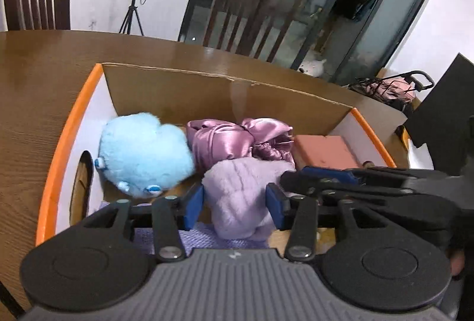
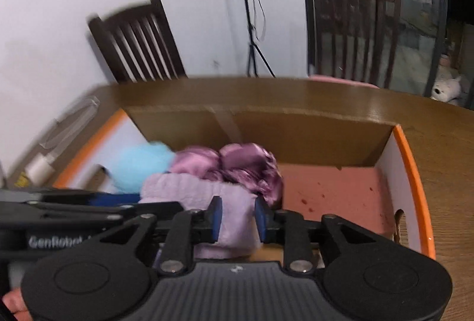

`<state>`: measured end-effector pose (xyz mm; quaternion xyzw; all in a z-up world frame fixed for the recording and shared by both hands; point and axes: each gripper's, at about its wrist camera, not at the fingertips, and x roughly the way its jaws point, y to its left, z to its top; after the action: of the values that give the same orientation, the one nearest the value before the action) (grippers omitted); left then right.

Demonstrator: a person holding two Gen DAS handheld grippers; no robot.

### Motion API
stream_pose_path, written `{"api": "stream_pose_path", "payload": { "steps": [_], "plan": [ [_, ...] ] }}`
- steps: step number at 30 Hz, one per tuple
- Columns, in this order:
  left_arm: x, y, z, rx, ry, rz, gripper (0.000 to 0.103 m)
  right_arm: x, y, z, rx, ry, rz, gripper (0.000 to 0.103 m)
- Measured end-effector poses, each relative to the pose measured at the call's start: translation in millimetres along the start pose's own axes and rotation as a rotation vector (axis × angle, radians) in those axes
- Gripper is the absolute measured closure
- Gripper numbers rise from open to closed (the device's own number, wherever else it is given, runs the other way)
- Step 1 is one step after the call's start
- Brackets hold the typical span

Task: Organize soft objects
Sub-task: 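Lower the headband into the box and open both grippers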

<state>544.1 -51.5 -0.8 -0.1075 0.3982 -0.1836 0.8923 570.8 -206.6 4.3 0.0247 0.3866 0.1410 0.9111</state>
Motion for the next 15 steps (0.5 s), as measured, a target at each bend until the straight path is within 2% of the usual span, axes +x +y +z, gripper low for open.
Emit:
{"api": "stream_pose_path", "payload": {
  "steps": [2,4,10,15],
  "plan": [
    [-8,-1,0,0.008,-0.021,-0.014,0.054,-4,-2,-1,0.013,-0.009,0.016,0.075],
    [-18,-5,1,0.034,-0.039,-0.004,0.051,-11,-3,0,0.005,-0.028,0.011,0.064],
    [-67,-26,-2,0.091,-0.093,-0.027,0.042,-59,-13,2,0.012,-0.094,0.016,0.062],
    [-119,-52,-24,0.19,-0.149,0.032,0.031,-128,-13,-11,-0.028,-0.163,0.017,0.053]
  ]
}}
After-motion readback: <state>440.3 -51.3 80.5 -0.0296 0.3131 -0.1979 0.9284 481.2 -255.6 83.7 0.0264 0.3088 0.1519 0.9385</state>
